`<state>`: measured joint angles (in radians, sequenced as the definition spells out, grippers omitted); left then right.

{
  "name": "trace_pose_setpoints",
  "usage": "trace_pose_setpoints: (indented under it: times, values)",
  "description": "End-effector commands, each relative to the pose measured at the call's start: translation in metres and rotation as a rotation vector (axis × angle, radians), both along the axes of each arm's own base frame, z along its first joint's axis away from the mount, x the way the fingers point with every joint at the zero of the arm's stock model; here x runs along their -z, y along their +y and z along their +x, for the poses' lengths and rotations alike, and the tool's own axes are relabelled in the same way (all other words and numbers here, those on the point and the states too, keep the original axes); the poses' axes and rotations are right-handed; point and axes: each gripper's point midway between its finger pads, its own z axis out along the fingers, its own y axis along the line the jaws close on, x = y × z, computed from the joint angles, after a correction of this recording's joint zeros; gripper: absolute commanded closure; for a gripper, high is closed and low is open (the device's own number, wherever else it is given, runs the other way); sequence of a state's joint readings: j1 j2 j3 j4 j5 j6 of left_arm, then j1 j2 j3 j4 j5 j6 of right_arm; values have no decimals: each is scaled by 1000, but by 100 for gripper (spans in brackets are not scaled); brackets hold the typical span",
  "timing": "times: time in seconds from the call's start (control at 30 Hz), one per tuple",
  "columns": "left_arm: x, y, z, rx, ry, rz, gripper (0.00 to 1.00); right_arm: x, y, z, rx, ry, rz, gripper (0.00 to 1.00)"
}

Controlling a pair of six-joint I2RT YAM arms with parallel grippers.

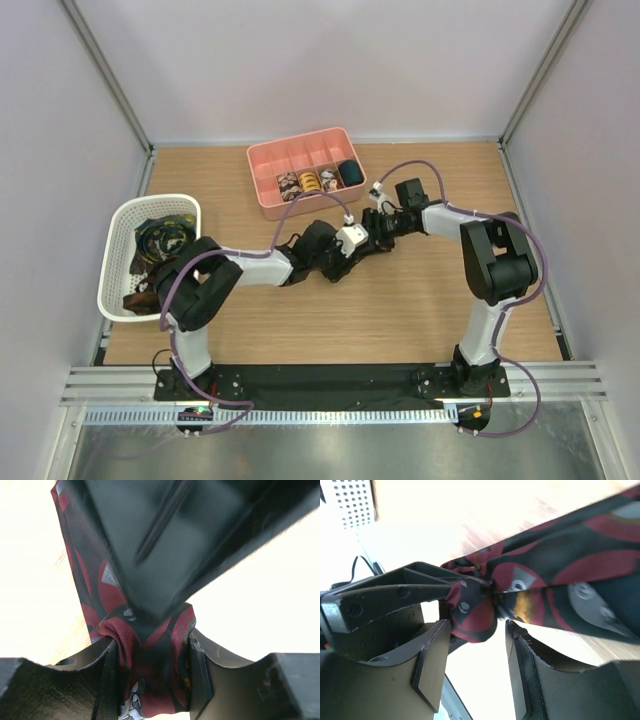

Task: Roll the ties
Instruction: Roll the tie

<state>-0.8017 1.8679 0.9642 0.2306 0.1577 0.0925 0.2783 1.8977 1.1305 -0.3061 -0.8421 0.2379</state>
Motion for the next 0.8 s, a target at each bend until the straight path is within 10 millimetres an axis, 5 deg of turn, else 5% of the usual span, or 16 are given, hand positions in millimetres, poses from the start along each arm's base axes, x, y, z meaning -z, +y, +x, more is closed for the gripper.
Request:
trace_pose_setpoints:
  times: [0.0,0.2,0.37,0.57,0.77]
  values:
    - [44,33,-10,-27,87,163,71,-20,-5,4,44,-43,20,46]
    - [41,29,-11,-45,139,162,71,-25,-30,2,158,-140,-123,46]
    - [42,29,-19,-39,170,151,72,-20,-56,29,326,-155,-179,58]
    - [40,26,-33,6,188,140,73,-12,-76,63,443,-178,-309,49]
    - [37,19,-42,47,195,124,75,7,-88,72,442,-170,-436,48]
